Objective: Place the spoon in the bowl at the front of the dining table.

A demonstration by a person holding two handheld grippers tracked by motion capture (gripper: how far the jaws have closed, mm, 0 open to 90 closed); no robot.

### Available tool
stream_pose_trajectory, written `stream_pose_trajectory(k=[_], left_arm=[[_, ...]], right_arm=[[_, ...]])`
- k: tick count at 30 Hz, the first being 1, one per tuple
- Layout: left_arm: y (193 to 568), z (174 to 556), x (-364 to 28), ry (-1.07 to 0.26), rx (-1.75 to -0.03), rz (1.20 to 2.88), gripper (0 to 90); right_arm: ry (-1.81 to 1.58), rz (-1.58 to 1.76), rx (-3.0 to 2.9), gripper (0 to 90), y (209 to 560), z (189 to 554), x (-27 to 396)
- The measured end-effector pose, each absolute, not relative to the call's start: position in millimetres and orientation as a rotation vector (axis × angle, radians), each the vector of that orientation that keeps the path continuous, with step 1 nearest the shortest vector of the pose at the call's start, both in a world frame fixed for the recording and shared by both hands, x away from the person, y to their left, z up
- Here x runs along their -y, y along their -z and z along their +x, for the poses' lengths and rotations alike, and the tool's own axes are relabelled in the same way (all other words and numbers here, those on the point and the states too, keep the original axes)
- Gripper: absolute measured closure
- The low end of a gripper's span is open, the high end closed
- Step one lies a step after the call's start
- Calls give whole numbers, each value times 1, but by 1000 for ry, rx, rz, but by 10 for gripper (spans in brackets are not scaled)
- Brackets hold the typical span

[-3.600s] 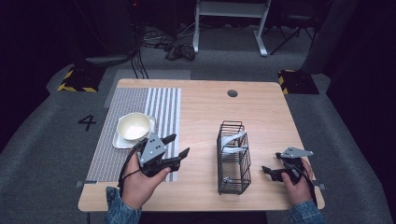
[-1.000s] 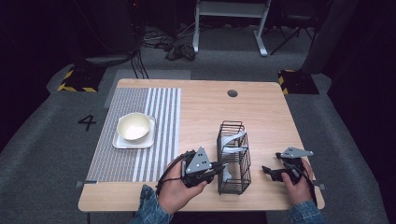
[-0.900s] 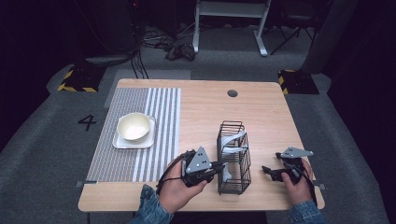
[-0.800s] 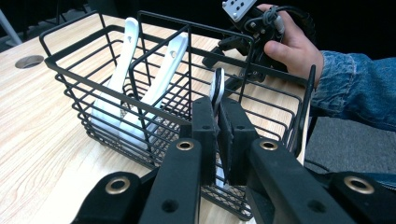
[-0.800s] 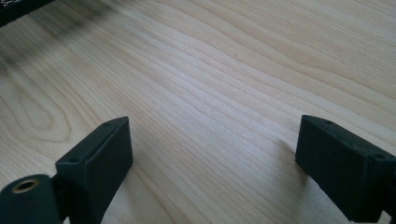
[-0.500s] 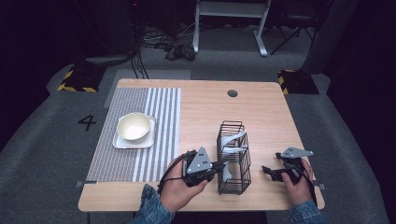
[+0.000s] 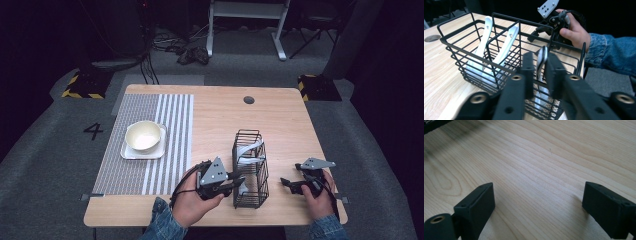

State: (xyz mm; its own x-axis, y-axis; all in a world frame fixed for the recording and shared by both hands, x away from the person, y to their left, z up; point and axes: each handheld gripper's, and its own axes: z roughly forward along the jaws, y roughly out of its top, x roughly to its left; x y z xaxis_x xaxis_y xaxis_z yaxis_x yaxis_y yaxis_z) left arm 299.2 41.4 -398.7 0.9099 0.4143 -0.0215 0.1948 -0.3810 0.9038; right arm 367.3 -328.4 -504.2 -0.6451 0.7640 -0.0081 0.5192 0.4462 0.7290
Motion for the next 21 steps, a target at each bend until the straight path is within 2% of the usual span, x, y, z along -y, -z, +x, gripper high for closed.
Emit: stream_pose_trajectory(k=[3,21], left_arm=[[398,298,-41,-295,-431,1985,850],[377,293,-46,-339,-389,1912,852]], right_arm=[[-1019,1094,-2365,111,504,367,328],[-1019,1094,-2366,111,504,367,328]])
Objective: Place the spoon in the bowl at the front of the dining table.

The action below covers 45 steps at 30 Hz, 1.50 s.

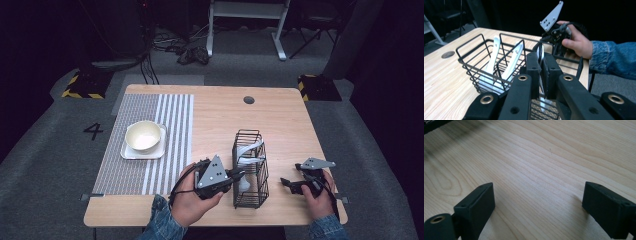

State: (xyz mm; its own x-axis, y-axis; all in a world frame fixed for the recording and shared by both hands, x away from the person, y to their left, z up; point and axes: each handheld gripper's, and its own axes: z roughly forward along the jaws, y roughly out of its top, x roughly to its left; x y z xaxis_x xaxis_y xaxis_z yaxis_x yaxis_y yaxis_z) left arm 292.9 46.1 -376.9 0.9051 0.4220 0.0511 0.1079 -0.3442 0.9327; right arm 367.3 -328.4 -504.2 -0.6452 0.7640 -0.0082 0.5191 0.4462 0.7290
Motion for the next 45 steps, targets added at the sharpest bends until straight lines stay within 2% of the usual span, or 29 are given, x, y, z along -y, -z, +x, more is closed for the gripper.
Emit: stream_pose_trajectory(k=[22,32,45], left_arm=[[334,293,-55,-362,-363,1820,852],[319,293,-71,-410,-386,1788,853],[319,301,-103,-483,-482,1784,855]], right_arm=[[-1019,1094,-2366,111,504,367,328],[-1019,1093,-2366,111,504,367,328],[-1019,1095,-2366,111,504,367,328]])
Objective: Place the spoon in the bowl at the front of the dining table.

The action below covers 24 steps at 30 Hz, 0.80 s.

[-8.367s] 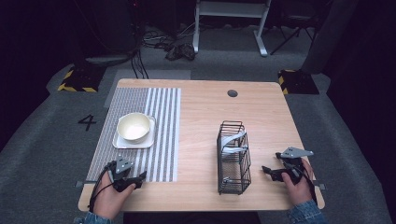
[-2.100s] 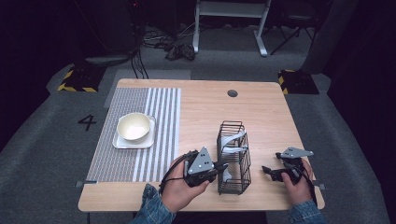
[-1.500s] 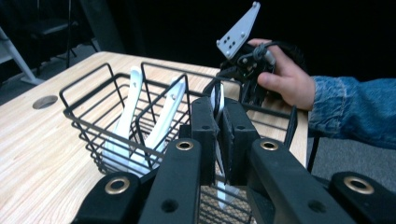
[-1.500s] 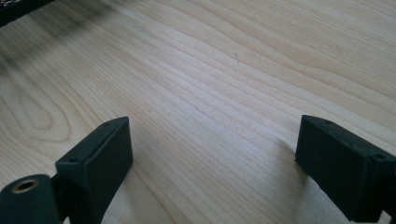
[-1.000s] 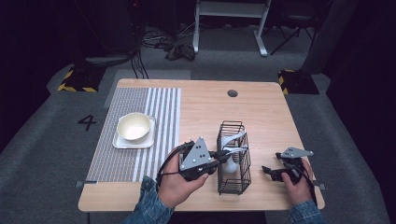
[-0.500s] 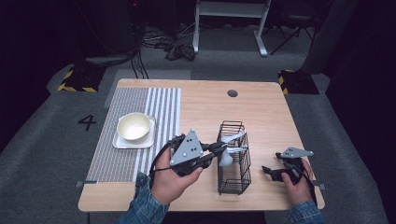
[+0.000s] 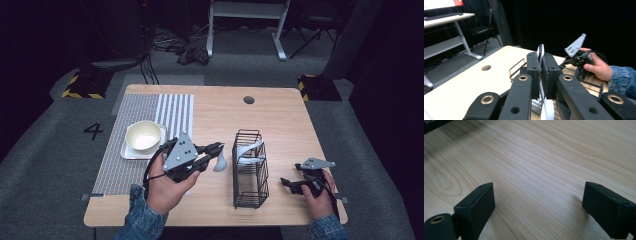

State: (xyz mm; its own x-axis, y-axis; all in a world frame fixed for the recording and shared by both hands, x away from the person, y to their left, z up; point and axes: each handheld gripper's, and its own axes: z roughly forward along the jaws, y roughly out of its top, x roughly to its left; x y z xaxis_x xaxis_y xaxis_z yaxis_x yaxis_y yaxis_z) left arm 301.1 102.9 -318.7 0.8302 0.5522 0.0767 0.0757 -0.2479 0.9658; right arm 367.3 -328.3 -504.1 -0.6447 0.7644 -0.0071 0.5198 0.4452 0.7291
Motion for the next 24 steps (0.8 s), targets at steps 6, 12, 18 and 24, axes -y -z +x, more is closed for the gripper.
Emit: stream_pose_trajectory(k=[6,12,18,24], left_arm=[[320,306,-121,-521,-535,1784,855],[321,309,-141,-558,-583,1772,856],[320,313,-163,-597,-636,1747,855],[321,316,-183,-634,-691,1726,855]], right_arm=[[-1019,1095,-2366,111,504,367,328],[-1019,1095,-2366,111,504,367,328],[-1020,1095,-2366,111,504,367,328],[-1020,1094,-2366,111,504,367,328]])
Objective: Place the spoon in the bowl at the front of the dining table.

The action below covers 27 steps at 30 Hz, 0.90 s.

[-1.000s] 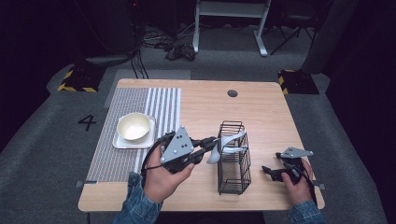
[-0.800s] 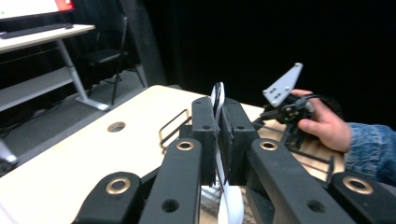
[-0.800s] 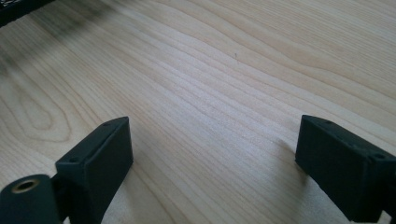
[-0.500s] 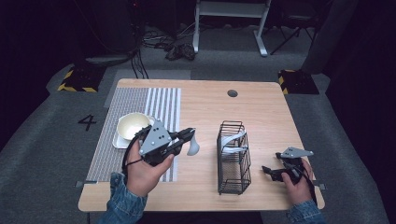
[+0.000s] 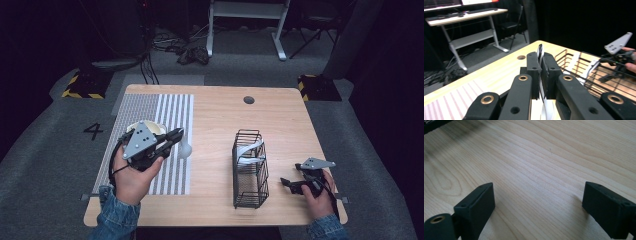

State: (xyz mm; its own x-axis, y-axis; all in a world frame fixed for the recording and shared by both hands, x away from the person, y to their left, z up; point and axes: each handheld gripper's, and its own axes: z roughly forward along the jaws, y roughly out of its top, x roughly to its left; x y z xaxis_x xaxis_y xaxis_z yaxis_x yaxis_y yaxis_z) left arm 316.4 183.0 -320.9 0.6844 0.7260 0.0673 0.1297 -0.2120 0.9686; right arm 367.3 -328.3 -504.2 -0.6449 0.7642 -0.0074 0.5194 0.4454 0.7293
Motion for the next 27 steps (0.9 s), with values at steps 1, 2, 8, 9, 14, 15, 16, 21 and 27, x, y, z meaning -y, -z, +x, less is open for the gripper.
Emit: stream_pose_trajectory(k=[1,2,8,9,14,15,16,21,27], left_arm=[[321,317,-186,-639,-703,1720,855],[321,317,-186,-639,-703,1720,856],[325,324,-204,-689,-775,1710,855],[326,325,-206,-699,-788,1718,855],[328,332,-218,-742,-843,1707,855],[328,334,-220,-751,-850,1702,855],[329,337,-224,-758,-862,1695,855],[332,348,-239,-796,-908,1676,855],[335,358,-253,-827,-948,1657,855]], right_arm=[[-1019,1093,-2366,111,504,367,328],[-1019,1094,-2366,111,504,367,328],[-1019,1094,-2366,111,504,367,328],[-1019,1094,-2366,111,504,367,328],[-1019,1094,-2366,111,504,367,328],[-1019,1094,-2366,111,504,367,328],[-1020,1095,-2366,111,504,367,328],[-1019,1094,-2366,111,504,367,328],[-1019,1094,-2366,111,504,367,328]])
